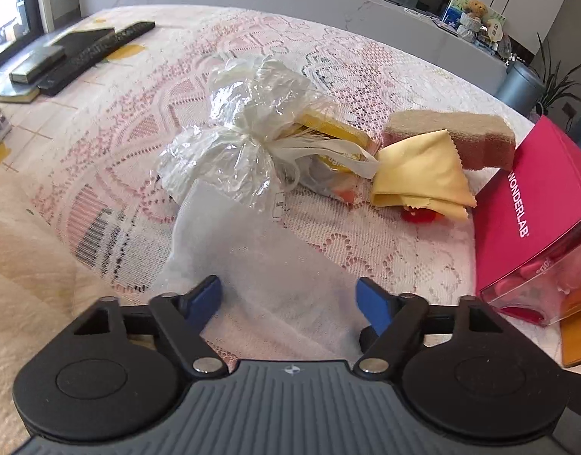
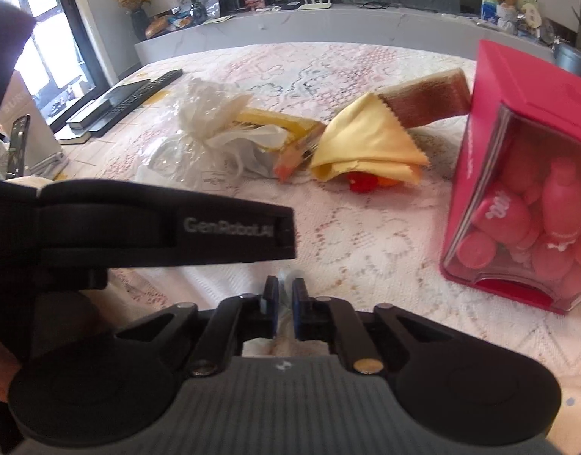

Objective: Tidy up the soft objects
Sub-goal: 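Grasp the white mesh cloth with the left gripper, then grasp the yellow cloth with the right gripper while the left gripper lifts the white mesh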

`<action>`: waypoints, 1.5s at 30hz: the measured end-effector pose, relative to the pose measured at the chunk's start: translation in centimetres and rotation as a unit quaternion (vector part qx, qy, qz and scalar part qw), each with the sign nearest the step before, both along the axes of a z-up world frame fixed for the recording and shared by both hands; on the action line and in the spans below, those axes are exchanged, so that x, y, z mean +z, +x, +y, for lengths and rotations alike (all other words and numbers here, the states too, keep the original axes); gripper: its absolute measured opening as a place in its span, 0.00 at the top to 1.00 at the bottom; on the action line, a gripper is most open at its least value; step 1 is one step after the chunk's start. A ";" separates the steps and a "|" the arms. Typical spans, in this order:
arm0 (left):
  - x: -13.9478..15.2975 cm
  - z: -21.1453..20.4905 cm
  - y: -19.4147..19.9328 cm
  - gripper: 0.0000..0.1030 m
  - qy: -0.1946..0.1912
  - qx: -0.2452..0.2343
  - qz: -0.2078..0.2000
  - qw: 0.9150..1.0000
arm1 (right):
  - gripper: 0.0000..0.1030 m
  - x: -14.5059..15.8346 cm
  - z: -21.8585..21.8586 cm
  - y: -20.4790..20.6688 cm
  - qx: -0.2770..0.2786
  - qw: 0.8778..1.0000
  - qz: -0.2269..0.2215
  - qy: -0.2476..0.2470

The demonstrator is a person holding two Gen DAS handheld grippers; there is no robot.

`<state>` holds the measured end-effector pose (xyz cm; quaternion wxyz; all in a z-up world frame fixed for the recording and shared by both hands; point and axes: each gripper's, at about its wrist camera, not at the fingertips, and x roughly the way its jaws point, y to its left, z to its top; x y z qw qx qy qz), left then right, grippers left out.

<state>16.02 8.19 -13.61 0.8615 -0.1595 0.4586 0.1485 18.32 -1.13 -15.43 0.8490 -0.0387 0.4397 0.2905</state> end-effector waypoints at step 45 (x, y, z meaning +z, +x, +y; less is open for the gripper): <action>6.5 -0.1 -1.1 0.99 0.085 -0.160 -0.137 0.974 | 0.70 5.7 -0.6 2.2 0.023 0.985 -0.142 -0.098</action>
